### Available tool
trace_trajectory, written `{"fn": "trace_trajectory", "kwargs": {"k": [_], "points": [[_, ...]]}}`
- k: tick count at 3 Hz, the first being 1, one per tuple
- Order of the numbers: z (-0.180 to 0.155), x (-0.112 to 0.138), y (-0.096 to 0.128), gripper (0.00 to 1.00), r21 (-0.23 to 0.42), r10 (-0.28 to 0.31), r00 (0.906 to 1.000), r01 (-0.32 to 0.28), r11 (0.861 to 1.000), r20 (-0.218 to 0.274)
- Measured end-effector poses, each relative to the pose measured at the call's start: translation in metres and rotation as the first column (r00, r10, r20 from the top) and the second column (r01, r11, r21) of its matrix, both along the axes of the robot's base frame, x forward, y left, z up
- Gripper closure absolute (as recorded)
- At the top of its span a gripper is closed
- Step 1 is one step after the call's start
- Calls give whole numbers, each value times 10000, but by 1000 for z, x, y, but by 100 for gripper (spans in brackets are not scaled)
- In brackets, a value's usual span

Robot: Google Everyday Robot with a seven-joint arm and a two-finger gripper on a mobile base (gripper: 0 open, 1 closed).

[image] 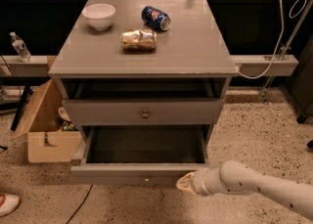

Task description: Close middle drawer

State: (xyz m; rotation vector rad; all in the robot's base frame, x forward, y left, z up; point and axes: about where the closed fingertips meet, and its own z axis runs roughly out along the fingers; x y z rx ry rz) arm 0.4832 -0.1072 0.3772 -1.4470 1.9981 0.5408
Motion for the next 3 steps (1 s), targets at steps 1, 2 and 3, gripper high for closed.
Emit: {"fn": "trace_trajectory", "kwargs": {"k": [1,2,3], "points": [[2,19,8,100,-271,199,9984,-184,9995,532],[2,32,10,100,-339,142,9947,-108,9994,1020],[1,48,13,100,-130,82,9899,-65,9999,1415]]}}
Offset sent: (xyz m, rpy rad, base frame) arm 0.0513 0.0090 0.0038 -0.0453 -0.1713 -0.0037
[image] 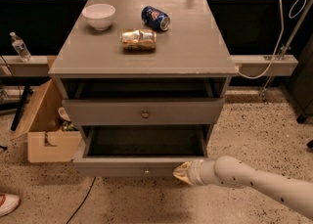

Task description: Close middle drawer

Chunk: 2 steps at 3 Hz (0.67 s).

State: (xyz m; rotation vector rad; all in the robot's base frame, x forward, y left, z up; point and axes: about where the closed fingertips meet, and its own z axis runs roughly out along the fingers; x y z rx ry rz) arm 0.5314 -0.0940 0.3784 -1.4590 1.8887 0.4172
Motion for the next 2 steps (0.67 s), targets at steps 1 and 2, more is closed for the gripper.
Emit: {"fn": "trace_trajectory", "kwargs": {"k": [1,2], "points": [[-1,25,8,100,294,35,9988,-49,9996,492],[-1,47,14,100,573,-20,9955,-34,9984,942]]}}
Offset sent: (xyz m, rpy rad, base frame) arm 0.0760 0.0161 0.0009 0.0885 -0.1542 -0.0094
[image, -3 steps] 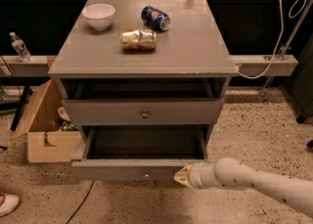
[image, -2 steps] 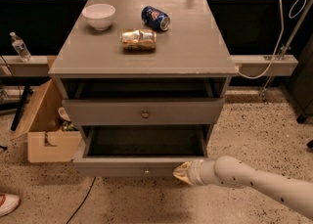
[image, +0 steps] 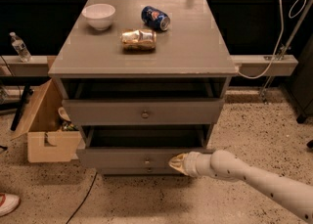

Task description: Close middle drawer

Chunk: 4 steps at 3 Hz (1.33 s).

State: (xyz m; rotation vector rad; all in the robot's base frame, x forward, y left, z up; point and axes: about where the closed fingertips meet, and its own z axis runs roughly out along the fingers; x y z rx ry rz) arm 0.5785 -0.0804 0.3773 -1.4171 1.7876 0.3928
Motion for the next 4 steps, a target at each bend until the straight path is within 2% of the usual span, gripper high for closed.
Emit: {"fn": "trace_trajectory", "kwargs": {"k": [2,3,4], "points": [[15,42,4,100,448,-196,9962,158,9989,850],[21,59,3,100,656,-456,9924,382,9971,1143],[22,65,2,100,740,-577,9908,489,9961,1224]]}}
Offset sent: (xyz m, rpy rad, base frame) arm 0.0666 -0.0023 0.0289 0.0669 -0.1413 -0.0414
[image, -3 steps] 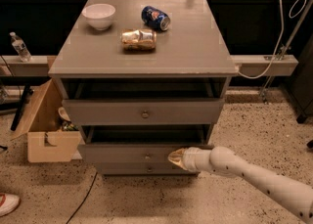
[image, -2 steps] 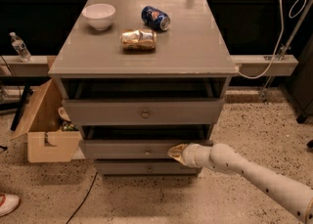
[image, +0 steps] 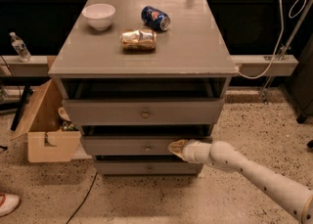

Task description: Close middle drawer

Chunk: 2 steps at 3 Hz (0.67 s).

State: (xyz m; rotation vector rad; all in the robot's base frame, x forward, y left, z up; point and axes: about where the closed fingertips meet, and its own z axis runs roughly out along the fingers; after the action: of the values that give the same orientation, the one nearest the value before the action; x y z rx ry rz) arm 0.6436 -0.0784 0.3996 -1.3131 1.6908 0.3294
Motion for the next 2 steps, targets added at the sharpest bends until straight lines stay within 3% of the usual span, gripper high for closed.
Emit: {"fn": "trace_trajectory", "kwargs": {"k": [2], "points": [[-3,2,-9,100,76,-182,9998,182,9998,-49]]}}
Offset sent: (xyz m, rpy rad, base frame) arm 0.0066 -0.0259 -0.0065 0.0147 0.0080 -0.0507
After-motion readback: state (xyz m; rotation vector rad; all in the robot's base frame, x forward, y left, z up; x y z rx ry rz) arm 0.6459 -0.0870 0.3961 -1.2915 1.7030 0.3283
